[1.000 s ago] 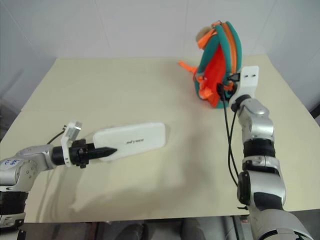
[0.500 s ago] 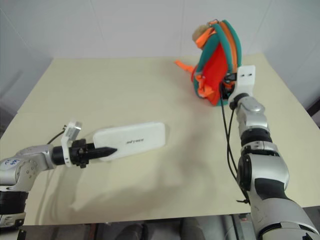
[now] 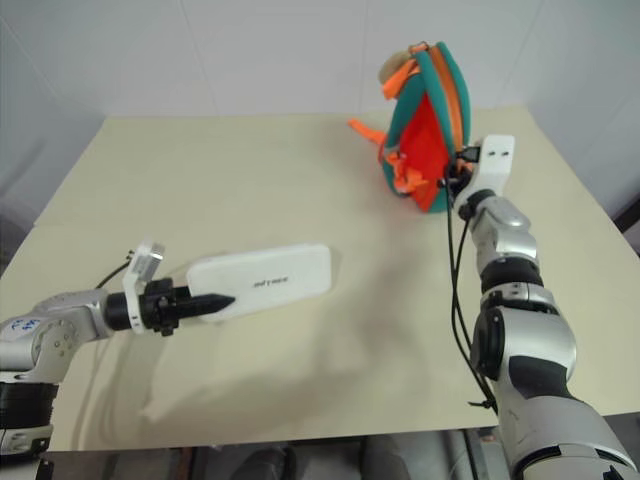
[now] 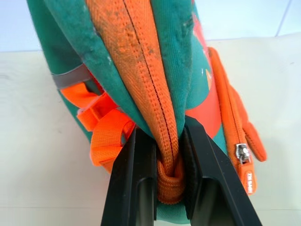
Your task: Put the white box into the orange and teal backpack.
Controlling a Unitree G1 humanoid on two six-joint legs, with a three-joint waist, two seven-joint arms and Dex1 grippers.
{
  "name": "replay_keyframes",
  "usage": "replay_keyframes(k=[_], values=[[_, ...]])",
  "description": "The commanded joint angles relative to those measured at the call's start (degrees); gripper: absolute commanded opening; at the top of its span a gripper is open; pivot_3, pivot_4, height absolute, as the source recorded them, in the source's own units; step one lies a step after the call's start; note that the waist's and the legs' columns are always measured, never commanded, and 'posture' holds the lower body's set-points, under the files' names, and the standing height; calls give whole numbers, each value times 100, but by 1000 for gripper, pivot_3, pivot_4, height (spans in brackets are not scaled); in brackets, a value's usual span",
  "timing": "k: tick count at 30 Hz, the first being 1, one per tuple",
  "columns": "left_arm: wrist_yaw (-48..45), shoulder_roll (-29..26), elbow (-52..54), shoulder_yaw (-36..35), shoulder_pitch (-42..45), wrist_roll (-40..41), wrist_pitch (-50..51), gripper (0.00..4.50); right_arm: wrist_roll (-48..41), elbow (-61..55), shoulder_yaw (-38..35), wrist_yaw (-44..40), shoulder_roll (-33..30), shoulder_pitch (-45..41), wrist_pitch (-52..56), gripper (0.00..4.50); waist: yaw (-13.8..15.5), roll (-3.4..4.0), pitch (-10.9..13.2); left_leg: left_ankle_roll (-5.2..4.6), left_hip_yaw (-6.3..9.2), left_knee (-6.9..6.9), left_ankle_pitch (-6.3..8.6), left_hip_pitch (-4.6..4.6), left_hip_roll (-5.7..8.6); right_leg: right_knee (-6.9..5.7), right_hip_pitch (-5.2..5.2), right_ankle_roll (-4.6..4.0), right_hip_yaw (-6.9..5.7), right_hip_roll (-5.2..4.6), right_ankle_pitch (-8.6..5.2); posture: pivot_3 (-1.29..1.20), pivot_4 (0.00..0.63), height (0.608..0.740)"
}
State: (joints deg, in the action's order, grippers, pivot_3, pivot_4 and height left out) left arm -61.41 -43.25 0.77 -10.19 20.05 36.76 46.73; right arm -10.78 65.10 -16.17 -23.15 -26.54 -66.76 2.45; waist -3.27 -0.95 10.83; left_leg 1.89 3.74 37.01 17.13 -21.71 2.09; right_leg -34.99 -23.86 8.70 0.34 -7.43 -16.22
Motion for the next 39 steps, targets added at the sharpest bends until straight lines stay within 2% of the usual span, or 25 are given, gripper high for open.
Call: replay_keyframes(k=[1, 10, 15, 20, 29, 36, 39], values=[[-126, -20, 22, -45, 141, 100, -131, 1322, -160, -824, 48, -427, -115, 217, 472, 815, 7, 0, 0, 0, 0, 0, 0, 0, 0, 0, 0, 0, -1, 0, 0, 0, 150, 740], [-247, 44, -236, 154, 284, 1, -279, 1322, -874, -5305, -37, -390, -490, 2166, 3226, 815, 132, 0, 0, 1, 24, -6, 3, -2, 0, 4, -5, 0, -2, -2, 0, 0, 150, 740], [-376, 145, -535, 399, 522, -97, -434, 1322, -1331, -7102, -423, -79, -705, 3009, 4485, 815, 186, 0, 0, -2, 19, 2, 4, -3, 2, 1, -4, 0, -2, -2, 0, 0, 150, 740], [-590, 301, -986, 706, 862, -269, -640, 1322, -1820, -8580, -1139, 233, -851, 3795, 5558, 815, 271, 0, 0, -4, 16, 4, 5, -3, 3, -2, -3, 0, -3, -2, 0, 0, 150, 740], [-1043, 588, -1796, 1148, 1499, -623, -1002, 1322, -2386, -10146, -2418, 424, -894, 5201, 6556, 815, 380, 0, 0, -17, -9, 10, 10, -18, 6, 4, -3, 0, -12, -1, 0, 0, 150, 740], [-1228, 738, -2071, 1230, 1711, -808, -1151, 1322, -2504, -10341, -2409, 508, -701, 5711, 6365, 815, 335, 0, 0, -39, -11, 25, 17, -18, 8, 0, 4, 7, -10, -1, 3, 0, 150, 740], [-1278, 728, -2112, 1239, 1758, -856, -1176, 1322, -2499, -10132, -2309, 485, -702, 5666, 6220, 1800, 322, 0, 0, -63, -9, 27, 26, -15, 8, -6, 5, 7, -10, -1, 3, 0, 150, 740]])
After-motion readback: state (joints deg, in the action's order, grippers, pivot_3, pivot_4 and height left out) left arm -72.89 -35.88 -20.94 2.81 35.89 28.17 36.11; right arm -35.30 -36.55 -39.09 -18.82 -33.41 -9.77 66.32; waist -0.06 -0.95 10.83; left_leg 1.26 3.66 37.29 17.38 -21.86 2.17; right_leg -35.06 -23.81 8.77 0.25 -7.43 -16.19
